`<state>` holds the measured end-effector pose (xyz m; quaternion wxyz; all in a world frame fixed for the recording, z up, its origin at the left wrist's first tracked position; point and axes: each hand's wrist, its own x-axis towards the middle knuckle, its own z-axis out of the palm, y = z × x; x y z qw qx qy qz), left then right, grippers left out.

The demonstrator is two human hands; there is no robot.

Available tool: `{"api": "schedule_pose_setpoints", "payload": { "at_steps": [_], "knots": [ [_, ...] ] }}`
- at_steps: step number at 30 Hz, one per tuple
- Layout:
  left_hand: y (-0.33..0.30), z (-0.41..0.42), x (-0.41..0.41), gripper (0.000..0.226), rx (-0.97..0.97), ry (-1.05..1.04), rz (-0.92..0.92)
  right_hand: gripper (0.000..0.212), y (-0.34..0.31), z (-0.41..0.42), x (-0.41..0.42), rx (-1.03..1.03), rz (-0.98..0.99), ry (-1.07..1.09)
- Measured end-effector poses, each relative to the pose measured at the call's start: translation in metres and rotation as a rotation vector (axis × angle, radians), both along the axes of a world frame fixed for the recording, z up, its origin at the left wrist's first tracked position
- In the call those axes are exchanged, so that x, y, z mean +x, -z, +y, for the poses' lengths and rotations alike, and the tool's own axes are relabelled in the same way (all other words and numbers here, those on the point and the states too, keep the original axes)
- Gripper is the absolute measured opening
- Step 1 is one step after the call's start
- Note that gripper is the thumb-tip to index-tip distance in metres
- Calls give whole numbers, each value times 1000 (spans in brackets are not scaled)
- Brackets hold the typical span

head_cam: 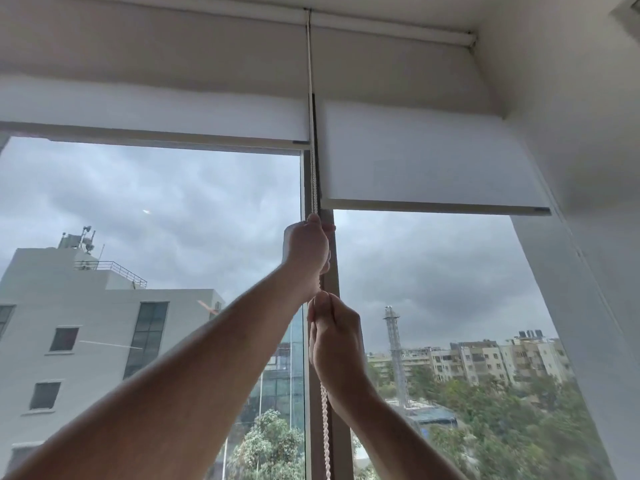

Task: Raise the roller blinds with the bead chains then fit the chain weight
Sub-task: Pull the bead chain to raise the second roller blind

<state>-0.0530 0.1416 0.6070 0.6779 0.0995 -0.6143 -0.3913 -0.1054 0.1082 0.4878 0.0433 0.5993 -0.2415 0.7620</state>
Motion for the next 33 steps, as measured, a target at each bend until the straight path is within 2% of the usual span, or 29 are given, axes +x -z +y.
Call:
{"api": "schedule_pose_setpoints", "payload": {
  "at_steps": [3, 6, 8, 13, 17, 23, 25, 27, 31, 33],
  "knots": [
    [18, 0, -10, 40, -177, -332, -6, 43, 15, 1, -7, 62, -19, -152],
    [36, -6, -16, 43, -264, -463, -7, 53, 25, 2, -21, 170, -73, -375],
    [40, -11, -17, 43, -276, -496, -3, 51, 19, 5, -29, 228, -117, -424],
    [58, -12, -21, 41, -313, -436, 31, 61, -32, 20, -40, 286, -155, -427],
    [88, -16, -20, 44, -349, -428, 42, 55, -79, 38, -33, 274, -161, -456],
    [137, -23, -22, 38, -331, -333, 22, 38, -127, 48, -6, 332, -167, -436],
    [143, -26, -20, 39, -335, -299, 37, 31, -129, 45, 1, 312, -215, -393],
    [145, -31, -16, 40, -315, -233, 38, 33, -124, 40, 6, 254, -250, -345],
    [155, -44, -2, 40, -289, 55, -67, 40, -105, 31, 5, 118, -176, -211],
    [154, -51, 8, 43, -254, 99, -166, 39, -94, 27, 5, 99, -148, -205]
  ]
}}
